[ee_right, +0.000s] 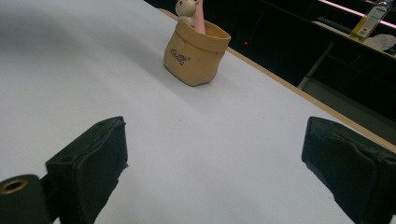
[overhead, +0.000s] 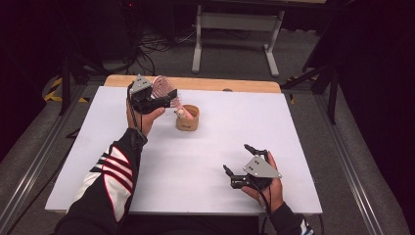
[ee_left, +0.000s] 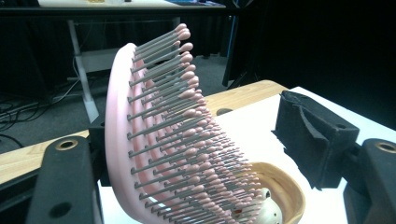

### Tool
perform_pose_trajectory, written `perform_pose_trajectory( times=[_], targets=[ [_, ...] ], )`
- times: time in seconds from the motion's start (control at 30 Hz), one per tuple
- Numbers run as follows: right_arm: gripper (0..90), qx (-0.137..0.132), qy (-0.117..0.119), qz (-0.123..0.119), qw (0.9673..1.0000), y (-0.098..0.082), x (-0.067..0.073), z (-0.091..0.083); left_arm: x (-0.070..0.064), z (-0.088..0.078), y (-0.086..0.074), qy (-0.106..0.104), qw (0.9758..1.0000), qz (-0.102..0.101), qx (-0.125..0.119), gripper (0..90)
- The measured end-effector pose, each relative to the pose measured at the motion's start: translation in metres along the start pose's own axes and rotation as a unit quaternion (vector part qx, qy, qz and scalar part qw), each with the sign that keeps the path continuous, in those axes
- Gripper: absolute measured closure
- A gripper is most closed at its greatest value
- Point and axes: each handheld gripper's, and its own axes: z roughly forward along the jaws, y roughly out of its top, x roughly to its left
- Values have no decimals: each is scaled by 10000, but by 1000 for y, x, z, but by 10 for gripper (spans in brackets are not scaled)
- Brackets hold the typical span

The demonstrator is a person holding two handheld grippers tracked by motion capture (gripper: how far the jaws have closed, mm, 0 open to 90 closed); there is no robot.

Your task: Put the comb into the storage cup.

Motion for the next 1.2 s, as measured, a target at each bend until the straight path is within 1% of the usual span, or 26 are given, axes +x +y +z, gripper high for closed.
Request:
perform_pose_trajectory(
  times=[0.03,0.07,0.1,0.17,0.2,0.33,0.4,0.47,0.53,0.6,0.63,0.67,0.7,0.77,0.87,0.9,0.93,1.07,1.2],
  targets=[
    [78,-8,18,23,10000,0,0,0,0,0,0,14,10000,-10,-3,266],
    [79,-3,36,39,10000,0,0,0,1,1,-1,76,10000,-14,-3,268],
    [79,2,62,44,10000,0,0,1,1,2,-1,159,9999,-64,-7,268],
    [79,8,67,42,10000,0,0,1,1,3,-2,153,9998,-99,-34,265],
    [79,20,66,34,10000,0,0,1,1,4,-2,154,9999,-74,-21,264],
    [80,37,82,28,10000,-1,0,2,1,6,-3,171,9998,-112,-2,263],
    [83,55,140,48,9999,-1,0,2,0,7,-4,197,9996,-194,-24,263],
    [83,59,157,63,9998,-1,0,3,-1,7,-5,242,9995,-202,-53,263],
    [83,63,159,49,9998,-1,0,3,-1,6,-4,254,9995,-166,-36,256],
    [83,70,161,40,9998,-1,0,3,-2,4,-3,367,9992,-157,-55,257],
    [83,70,161,40,9998,-1,0,3,-2,4,-3,367,9992,-157,-55,256],
    [83,75,154,34,9998,-1,0,3,-1,3,-3,454,9988,-158,-96,256],
    [83,76,154,33,9998,-1,0,3,-1,1,-2,496,9986,-161,-131,255],
    [83,86,154,33,9998,-1,0,3,1,-1,-1,531,9984,-146,-158,253],
    [83,93,162,33,9998,-1,0,4,2,-3,0,733,9972,-127,-122,250],
    [83,109,171,18,9998,-1,1,4,4,-5,0,662,9975,-194,-155,253],
    [83,109,171,18,9998,-1,1,4,4,-5,0,662,9975,-194,-155,253],
    [83,136,194,-7,9997,-1,2,5,4,-7,1,628,9979,-101,-120,247],
    [83,148,201,-11,9997,-2,2,5,6,-10,2,577,9983,-56,-111,243]
  ],
)
